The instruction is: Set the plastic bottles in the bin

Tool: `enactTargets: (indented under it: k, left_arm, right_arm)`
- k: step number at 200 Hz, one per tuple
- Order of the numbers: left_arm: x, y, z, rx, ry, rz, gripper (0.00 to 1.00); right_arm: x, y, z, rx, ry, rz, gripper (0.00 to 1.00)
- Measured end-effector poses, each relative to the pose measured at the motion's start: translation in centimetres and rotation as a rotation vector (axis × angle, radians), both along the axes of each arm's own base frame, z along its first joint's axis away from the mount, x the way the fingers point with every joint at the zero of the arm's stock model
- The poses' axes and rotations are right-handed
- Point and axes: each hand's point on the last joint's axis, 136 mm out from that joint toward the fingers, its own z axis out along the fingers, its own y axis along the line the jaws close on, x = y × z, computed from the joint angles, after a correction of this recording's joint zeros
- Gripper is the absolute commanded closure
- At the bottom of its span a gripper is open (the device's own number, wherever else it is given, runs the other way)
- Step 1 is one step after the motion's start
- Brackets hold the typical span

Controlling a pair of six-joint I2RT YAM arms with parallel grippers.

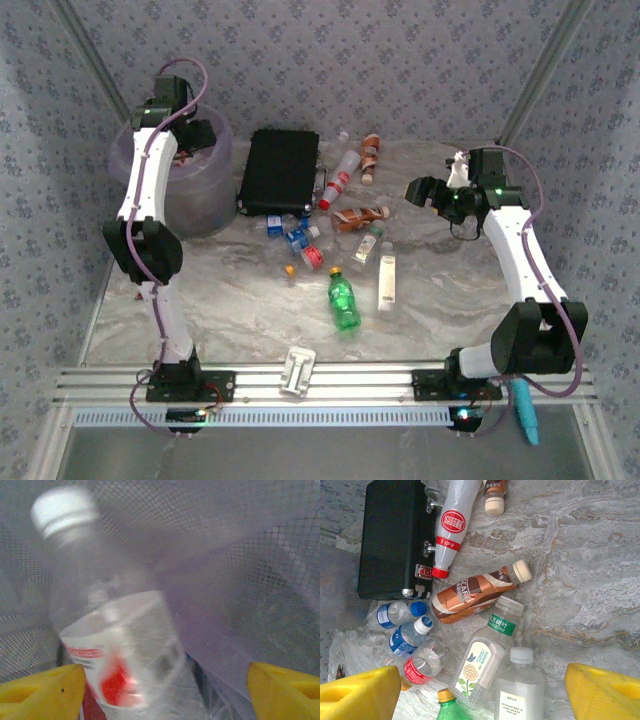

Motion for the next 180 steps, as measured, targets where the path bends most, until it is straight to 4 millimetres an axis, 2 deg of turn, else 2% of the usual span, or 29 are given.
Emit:
enactTargets:
  k: [33, 65, 88, 112, 134, 160, 180]
  left_arm:
    - [0.0, 0.0, 0.1, 0.003, 0.0, -0.005, 0.15]
    - [-0.1, -0.2, 1.3, 0.004, -0.019, -0.03, 0.15]
    - [0.0, -0.2, 2.6, 0.013, -0.05, -0.042, 0.14]
    - [-0.3, -0.2, 3.5, 0.025, -0.063, -0.056, 0.13]
    - [-0.8, -0.2, 4.9, 0.043, -0.089, -0.072, 0.08]
    - [-2.1, -0.1, 8.0, 0.088, -0.146, -0.081, 0.01]
    - [-3.9, -1.3, 11.6, 0.135, -0.221, -0.106, 0.0]
  right_arm:
    - [-0.4, 0.3, -0.3, -0.01, 0.017, 0.006, 0.11]
    - [-2.3, 2.0, -2.0, -0.067, 0.101, 0.045, 0.12]
    - [-5.0, 4.1, -4.2, -0.142, 0.2, 0.093, 0.12]
    - [-9.2, 6.3, -7.5, -0.204, 0.339, 0.133, 0.11]
    - [-12.9, 6.9, -10.8, -0.258, 0.471, 0.139, 0.12]
    - [-16.3, 7.2, -13.6, -0.309, 0.582, 0.124, 0.12]
    - [-17.5, 7.8, -14.9, -0.321, 0.621, 0.12, 0.14]
